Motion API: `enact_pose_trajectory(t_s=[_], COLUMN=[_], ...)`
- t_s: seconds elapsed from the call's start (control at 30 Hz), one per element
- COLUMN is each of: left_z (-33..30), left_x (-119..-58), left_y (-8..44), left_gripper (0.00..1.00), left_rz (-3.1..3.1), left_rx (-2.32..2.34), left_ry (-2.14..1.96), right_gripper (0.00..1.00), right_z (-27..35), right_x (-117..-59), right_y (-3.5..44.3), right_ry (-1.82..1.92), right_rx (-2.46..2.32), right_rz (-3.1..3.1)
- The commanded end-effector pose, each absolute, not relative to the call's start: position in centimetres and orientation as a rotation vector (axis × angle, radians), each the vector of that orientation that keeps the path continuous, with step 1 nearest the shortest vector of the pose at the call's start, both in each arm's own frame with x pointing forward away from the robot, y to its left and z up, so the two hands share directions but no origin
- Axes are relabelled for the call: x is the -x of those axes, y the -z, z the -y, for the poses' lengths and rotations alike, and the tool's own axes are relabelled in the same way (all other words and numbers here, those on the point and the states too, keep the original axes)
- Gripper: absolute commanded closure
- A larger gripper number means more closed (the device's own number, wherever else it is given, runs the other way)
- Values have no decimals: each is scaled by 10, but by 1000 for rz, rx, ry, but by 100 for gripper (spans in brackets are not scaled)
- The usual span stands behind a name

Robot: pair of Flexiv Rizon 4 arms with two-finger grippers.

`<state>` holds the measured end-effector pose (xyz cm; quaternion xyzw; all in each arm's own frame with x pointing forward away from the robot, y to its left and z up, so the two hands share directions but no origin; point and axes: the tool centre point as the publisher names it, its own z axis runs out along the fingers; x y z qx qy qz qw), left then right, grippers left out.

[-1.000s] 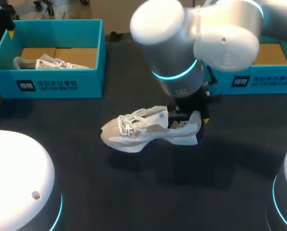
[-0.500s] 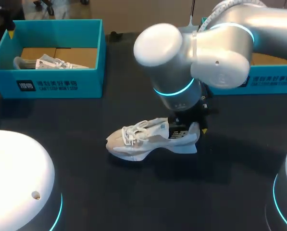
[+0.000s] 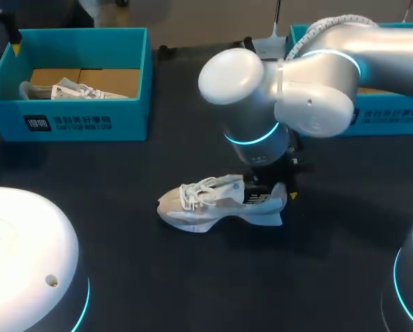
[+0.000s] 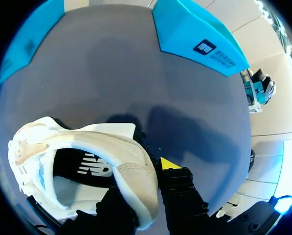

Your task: Take the shoe out of the shoebox, open the shoe tongue, remove and reinsert the insole, then place the shoe into the shoebox

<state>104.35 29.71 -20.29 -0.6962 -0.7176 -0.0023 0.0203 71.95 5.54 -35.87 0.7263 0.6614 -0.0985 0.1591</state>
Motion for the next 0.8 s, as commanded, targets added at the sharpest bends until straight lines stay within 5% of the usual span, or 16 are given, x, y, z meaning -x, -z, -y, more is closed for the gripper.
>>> enact_pose_trajectory(t_s=[0.03, 0.07, 0.17, 0.27, 0.33, 0.8], left_z=[-297, -297, -297, -297, -297, -297], left_x=[-1042, -1042, -1042, -1042, -1042, -1042], left_y=[203, 203, 203, 203, 203, 203], left_gripper=[0, 0, 0, 0, 0, 0], left_rz=[2225, 2225, 2225, 2225, 2225, 2225], left_rx=[2160, 2160, 2160, 2160, 2160, 2160], left_ry=[11, 11, 11, 11, 11, 11], right_gripper=[95, 89, 95, 90, 64, 46], right_z=[-51, -50, -51, -51, -50, -49], right_x=[-720, -720, -722, -723, -724, -723], right_y=[364, 364, 366, 367, 367, 358], right_ry=[265, 263, 259, 267, 265, 239], right_rx=[-2099, -2095, -2070, -2056, -2053, -2063], right_rz=[-1900, -1904, -1922, -1929, -1936, -1932])
